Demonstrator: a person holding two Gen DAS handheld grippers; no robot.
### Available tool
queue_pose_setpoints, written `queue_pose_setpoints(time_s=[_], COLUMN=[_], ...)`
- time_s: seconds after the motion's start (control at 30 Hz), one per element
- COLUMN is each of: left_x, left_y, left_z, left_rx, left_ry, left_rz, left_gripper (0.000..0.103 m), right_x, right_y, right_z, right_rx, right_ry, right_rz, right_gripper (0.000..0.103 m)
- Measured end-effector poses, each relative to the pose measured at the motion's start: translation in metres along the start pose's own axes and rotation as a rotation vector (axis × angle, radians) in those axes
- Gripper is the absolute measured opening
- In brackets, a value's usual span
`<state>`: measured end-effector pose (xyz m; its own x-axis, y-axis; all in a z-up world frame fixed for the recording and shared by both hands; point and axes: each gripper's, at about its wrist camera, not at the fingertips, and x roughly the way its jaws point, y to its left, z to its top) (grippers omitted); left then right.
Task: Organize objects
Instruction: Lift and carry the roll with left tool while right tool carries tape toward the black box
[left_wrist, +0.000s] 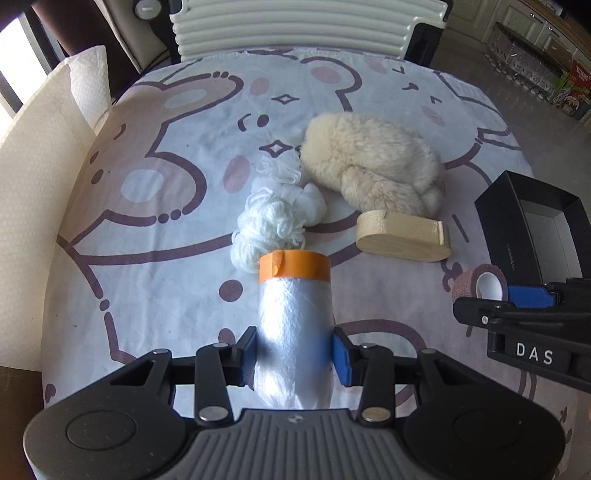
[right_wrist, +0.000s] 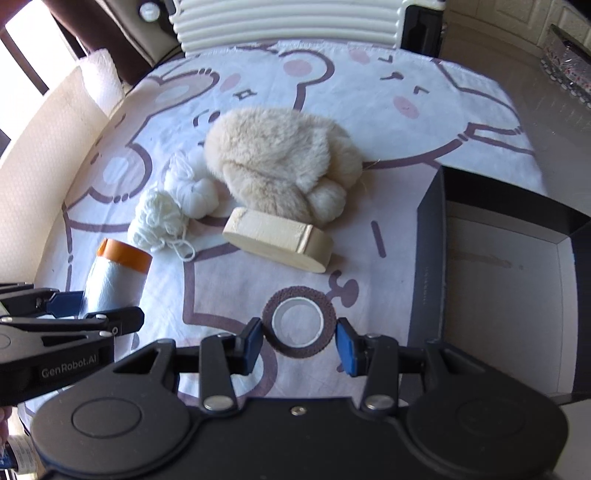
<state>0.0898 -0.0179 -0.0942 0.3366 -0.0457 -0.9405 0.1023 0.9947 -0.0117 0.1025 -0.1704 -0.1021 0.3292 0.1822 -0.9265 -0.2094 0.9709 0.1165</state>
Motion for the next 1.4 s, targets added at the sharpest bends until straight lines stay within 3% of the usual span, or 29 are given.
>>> queue_pose_setpoints(time_s=[0.23,0.63,1.07,1.4], left_x=[-0.031,-0.074,-0.091,-0.091], left_y=[-0.004,-0.005,-0.001,-0.002], left_z=[-0.001,-0.002,-0.005,-0.005], left_rx=[-0.011,-0.028,-0.046,-0.057], left_ry=[-0.091,-0.223,-0.285,-0.28], left_rz=[-0.008,-0.011,0.015,0.018], left_gripper=[0.043,0.043,0.043,0.043], right_x=[-0.038,-0.084,-0.103,-0.107], right_y=[-0.005,-0.01,-0.009,-0.01], right_z=[-0.001,-0.008,-0.01,-0.012], right_rx=[0.047,0.062,0.055,0.049], right_ry=[-0.117,-0.233,-0.296,-0.309], right_rz=[-0.009,-0.041,-0.063,-0.064], right_gripper=[0.043,0.044,0.044,0.044])
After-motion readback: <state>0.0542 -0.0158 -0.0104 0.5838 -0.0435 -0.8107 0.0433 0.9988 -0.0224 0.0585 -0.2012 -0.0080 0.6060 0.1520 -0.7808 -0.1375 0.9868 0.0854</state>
